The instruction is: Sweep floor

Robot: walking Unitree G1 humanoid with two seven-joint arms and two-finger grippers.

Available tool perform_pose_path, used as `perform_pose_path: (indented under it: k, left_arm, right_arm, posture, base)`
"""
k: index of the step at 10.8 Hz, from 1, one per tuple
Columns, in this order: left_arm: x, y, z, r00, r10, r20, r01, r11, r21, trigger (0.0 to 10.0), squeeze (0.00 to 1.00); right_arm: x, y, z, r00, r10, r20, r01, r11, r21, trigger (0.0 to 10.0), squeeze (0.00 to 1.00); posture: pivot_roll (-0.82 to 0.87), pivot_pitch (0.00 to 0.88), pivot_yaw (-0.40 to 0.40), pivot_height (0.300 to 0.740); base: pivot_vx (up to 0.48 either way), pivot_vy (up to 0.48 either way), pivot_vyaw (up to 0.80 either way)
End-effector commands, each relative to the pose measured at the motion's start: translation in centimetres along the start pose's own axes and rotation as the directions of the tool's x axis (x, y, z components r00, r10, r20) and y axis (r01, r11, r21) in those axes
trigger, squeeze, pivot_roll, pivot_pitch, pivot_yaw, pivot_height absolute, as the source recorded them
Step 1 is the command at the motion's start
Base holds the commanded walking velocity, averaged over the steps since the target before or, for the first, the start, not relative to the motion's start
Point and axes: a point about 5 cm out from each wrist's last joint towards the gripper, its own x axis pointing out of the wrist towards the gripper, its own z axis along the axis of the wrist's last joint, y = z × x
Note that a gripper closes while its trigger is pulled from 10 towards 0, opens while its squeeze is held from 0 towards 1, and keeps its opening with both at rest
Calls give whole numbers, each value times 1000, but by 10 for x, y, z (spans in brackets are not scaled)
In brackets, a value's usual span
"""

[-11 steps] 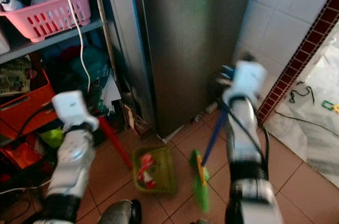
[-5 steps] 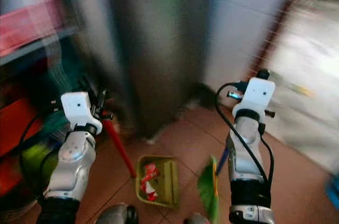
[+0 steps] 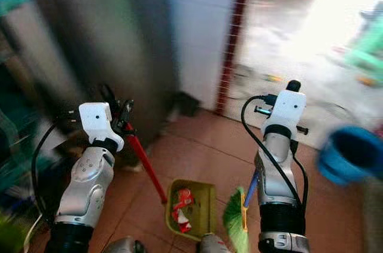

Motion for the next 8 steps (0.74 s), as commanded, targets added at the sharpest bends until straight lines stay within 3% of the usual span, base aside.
perform_pose_path:
  k: [1, 5, 8]
  left_arm:
    - [1, -2, 13, 998, -23, 58, 24, 1000, -14, 10000, 0]
    - [2, -4, 14, 998, -37, 55, 39, 999, -25, 10000, 0]
    - [2, -5, 13, 998, -40, 53, 42, 998, -36, 10000, 0]
  right_arm:
    - [3, 3, 11, 999, 9, 36, -9, 1000, 3, 10000, 0]
    - [4, 8, 12, 999, 42, 35, -42, 999, 10, 10000, 0]
    - [5, 8, 12, 998, 50, 29, -50, 999, 14, 10000, 0]
  posture:
    - [-78, 0, 16, 740]
    - [-82, 0, 7, 740]
    - [-88, 0, 1, 740]
  base:
    - [0, 0, -800]
    - [0, 0, 0]
    - [0, -95, -515]
